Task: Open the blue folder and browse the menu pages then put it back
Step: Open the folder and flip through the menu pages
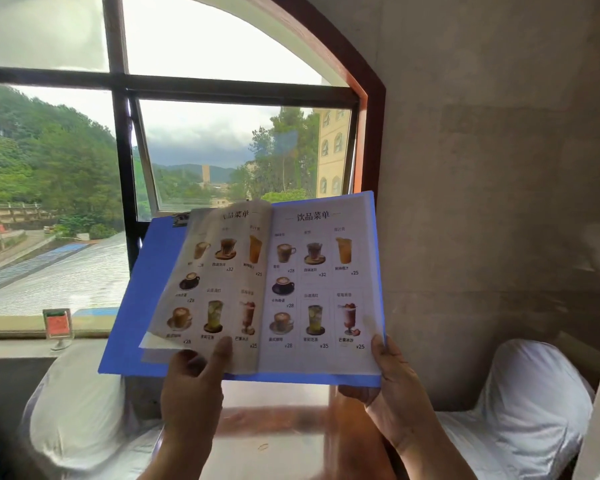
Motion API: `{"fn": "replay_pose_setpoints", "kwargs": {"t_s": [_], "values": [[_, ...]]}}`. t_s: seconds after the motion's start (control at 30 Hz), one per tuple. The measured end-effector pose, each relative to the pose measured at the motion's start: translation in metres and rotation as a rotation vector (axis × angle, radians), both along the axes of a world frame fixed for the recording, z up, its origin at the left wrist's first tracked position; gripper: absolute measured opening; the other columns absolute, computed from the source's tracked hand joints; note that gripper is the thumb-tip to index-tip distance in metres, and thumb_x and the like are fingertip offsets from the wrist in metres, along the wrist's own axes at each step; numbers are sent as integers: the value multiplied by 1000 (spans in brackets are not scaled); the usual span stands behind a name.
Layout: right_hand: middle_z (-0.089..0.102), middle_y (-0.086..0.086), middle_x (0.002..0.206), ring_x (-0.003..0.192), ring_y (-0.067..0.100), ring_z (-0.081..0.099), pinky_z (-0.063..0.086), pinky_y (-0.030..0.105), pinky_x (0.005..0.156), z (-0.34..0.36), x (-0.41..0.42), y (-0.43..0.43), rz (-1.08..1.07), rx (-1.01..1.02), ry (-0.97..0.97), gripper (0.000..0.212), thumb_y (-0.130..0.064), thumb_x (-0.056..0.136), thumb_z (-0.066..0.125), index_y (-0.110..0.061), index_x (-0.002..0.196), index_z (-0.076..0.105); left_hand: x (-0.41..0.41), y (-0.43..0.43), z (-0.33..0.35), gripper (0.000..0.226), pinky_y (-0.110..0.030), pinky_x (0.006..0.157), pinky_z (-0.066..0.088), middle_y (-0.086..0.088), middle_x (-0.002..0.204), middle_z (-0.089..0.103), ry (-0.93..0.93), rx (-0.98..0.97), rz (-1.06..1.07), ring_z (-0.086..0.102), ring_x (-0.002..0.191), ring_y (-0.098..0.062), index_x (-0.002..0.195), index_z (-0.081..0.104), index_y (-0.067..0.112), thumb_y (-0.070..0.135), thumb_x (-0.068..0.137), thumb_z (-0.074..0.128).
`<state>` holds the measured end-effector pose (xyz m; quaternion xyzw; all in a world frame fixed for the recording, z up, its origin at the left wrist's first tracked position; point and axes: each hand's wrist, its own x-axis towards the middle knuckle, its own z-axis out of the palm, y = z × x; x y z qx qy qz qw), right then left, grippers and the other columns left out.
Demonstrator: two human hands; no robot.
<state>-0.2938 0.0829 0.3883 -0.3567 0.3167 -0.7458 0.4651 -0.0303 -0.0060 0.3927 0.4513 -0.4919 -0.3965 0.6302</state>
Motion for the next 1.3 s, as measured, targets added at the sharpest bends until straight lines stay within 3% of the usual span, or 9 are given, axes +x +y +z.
{"fn": "replay_pose_setpoints", "kwargs": {"t_s": [0.1, 0.2, 0.3, 0.37, 0.43, 0.53, 0.63, 1.0, 1.3], "values": [[77, 27, 118, 98, 47, 76, 68, 53, 60, -1, -5, -1, -11, -15, 6, 38, -38, 97, 60, -21, 128, 74, 5, -9, -5, 16, -41, 57, 51, 0, 65, 77, 6, 43, 15, 57, 53, -27, 93, 73, 22, 38, 96, 69], [77, 25, 117, 98, 46, 76, 68, 53, 60, 4, -7, 3, -5, -25, 34, 41, -42, 93, 69, -23, 129, 74, 12, -12, -12, 32, -36, 50, 47, -1, 58, 73, 43, 119, 15, 53, 48, -25, 83, 75, 12, 39, 98, 67], [77, 27, 118, 96, 47, 77, 67, 51, 57, 7, -10, 5, 3, -22, 35, 61, -47, 78, 81, -19, 131, 72, 16, -13, -17, 52, -35, 51, 49, -9, 59, 75, 57, 235, -13, 59, 50, -28, 73, 76, 4, 52, 94, 68], [76, 27, 120, 97, 48, 77, 67, 52, 59, 6, -13, 5, -3, -24, 28, 58, -45, 81, 80, -18, 132, 71, 16, -13, -17, 64, -36, 56, 54, -9, 64, 78, 47, 395, -104, 67, 62, -33, 78, 78, 5, 66, 90, 63], [76, 28, 121, 97, 47, 77, 67, 52, 60, 4, -17, 4, -15, -27, 14, 48, -40, 90, 73, -18, 133, 71, 14, -12, -16, 59, -36, 58, 57, -6, 73, 82, 81, 503, -235, 71, 71, -35, 94, 75, 14, 71, 89, 59], [77, 27, 118, 97, 46, 77, 68, 53, 61, 1, -19, 4, -16, -24, 10, 41, -37, 93, 64, -20, 129, 74, 15, -12, -15, 43, -35, 52, 58, -7, 85, 84, 198, 427, -283, 68, 64, -31, 108, 66, 17, 57, 94, 63], [78, 26, 116, 96, 45, 78, 68, 51, 58, 0, -20, 5, -12, -28, -9, 44, -36, 93, 63, -15, 131, 71, 16, -12, -17, 39, -34, 50, 58, -8, 86, 83, 202, 336, -250, 65, 57, -26, 107, 70, 12, 48, 97, 64], [77, 26, 118, 99, 46, 77, 68, 50, 60, 1, -18, 6, -18, -43, 0, 39, -36, 98, 62, -17, 131, 71, 18, -6, -14, 36, -38, 60, 58, -10, 84, 83, 175, 254, -228, 61, 58, -29, 102, 70, 10, 45, 99, 63], [77, 26, 118, 98, 45, 77, 68, 48, 58, 5, -12, 10, 9, -42, 24, 52, -45, 82, 78, -19, 127, 74, 20, 0, -11, 34, -47, 72, 59, -9, 80, 82, 163, 217, -197, 62, 63, -34, 91, 72, 12, 43, 100, 62]]}}
